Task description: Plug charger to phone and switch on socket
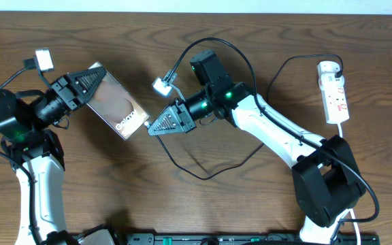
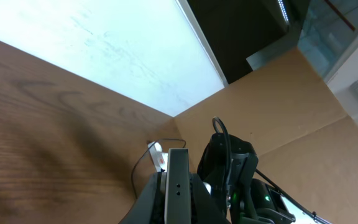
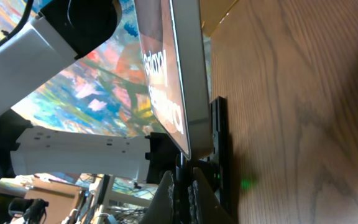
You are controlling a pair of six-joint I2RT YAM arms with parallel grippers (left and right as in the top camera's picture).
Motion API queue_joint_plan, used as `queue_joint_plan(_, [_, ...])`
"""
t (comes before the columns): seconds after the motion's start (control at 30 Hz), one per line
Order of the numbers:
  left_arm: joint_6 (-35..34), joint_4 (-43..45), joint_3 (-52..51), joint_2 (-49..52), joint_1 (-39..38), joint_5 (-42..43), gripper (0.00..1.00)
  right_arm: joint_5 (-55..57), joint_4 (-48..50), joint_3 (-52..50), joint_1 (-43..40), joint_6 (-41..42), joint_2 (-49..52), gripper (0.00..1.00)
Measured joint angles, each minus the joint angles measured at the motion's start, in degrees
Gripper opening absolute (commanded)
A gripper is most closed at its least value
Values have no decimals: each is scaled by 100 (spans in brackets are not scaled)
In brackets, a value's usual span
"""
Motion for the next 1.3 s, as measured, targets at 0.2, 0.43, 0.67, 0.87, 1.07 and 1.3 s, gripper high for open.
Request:
queue_joint_plan(0.2, [2, -2, 0, 0, -2, -20, 7, -46, 15, 2, 35, -28, 0, 1])
queue_joint_plan(0.43, [-74, -2, 0, 0, -2, -20, 8, -59, 26, 2, 116, -87, 0, 1])
queue_joint_plan(0.67, [-291, -4, 0, 2, -2, -42, 7, -59, 28, 2, 116, -90, 0, 1])
queue_joint_plan(0.87, [-348, -4, 0, 2, -2, -42, 7, -59, 28, 2, 116, -90, 0, 1])
queue_joint_plan(1.07, [-326, -4, 0, 2, -2, -42, 7, -61, 31, 2, 116, -90, 0, 1])
queue_joint_plan(1.3, [-321, -4, 0, 0, -2, -52, 7, -61, 28, 2, 116, -90, 0, 1])
